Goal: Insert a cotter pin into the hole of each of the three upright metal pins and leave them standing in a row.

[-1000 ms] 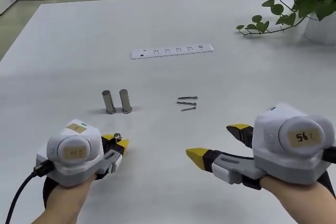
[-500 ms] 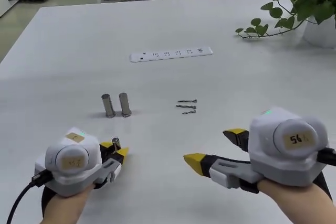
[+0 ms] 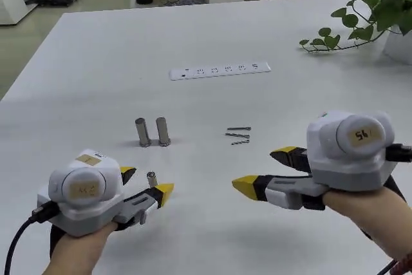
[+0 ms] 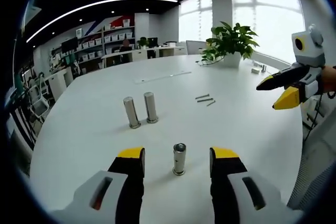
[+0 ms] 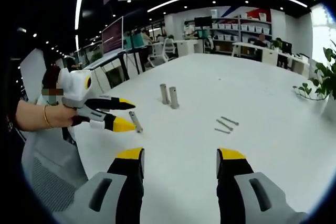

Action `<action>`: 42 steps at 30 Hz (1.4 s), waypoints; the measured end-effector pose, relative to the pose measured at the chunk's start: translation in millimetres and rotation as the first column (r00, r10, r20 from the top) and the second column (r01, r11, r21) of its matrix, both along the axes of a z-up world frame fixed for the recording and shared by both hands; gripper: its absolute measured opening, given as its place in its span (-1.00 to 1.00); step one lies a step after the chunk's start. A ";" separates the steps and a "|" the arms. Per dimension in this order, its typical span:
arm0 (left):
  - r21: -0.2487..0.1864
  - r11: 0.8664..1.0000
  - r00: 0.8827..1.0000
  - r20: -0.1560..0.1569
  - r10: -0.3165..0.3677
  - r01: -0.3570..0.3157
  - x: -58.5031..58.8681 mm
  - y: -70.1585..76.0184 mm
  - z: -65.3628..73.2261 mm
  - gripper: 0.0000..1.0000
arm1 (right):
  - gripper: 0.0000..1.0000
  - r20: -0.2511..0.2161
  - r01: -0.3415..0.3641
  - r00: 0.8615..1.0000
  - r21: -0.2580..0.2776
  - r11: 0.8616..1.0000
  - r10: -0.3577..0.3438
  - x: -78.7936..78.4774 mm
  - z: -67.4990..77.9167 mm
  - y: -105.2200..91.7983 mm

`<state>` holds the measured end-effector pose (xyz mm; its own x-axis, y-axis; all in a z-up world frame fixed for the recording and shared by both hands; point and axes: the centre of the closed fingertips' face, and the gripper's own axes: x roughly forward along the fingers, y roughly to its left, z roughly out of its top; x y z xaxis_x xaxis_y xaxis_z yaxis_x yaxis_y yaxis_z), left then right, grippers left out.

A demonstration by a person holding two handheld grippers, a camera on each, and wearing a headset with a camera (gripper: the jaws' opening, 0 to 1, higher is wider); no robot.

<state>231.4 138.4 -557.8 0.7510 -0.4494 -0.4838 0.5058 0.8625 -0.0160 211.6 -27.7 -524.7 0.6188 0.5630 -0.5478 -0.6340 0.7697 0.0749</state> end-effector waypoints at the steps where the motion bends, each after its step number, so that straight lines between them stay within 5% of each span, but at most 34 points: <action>1: 0.000 1.000 1.000 0.002 0.002 -0.002 -0.9 0.7 2.3 0.02 | -0.02 -0.005 -0.031 1.000 -0.021 0.999 0.031 2.2 -0.2 0.2; 7: 0.012 1.000 1.000 -0.005 0.025 -0.025 -11.9 7.1 11.9 0.27 | -0.25 0.014 -0.120 0.992 -0.126 0.985 0.123 17.0 -0.2 1.0; 9: -0.019 1.000 1.000 -0.018 0.020 -0.021 -16.5 5.3 13.0 0.34 | -0.25 -0.003 -0.133 0.991 -0.128 0.983 0.133 21.6 -1.5 3.0; 13: -0.010 1.000 1.000 0.004 0.018 -0.018 -22.3 8.2 20.1 0.42 | -0.30 -0.011 -0.197 0.980 -0.205 0.959 0.199 33.7 -3.2 1.7; 20: 0.015 1.000 1.000 0.019 -0.004 0.004 -27.1 9.7 20.9 0.60 | -0.33 -0.074 -0.248 0.969 -0.248 0.937 0.237 54.5 -15.0 1.6; 31: -0.003 1.000 1.000 0.019 -0.007 0.007 -28.1 9.9 18.5 0.70 | -0.60 -0.159 -0.345 0.938 -0.364 0.865 0.308 83.9 -47.5 -8.8; 39: -0.015 1.000 1.000 0.007 -0.005 0.005 -26.3 8.2 15.4 0.67 | -0.64 -0.205 -0.365 0.929 -0.378 0.851 0.308 103.3 -63.5 -11.5; 42: -0.023 1.000 1.000 0.010 -0.003 0.003 -26.5 8.1 16.0 0.66 | -0.67 -0.234 -0.362 0.927 -0.349 0.865 0.293 116.5 -71.7 -12.3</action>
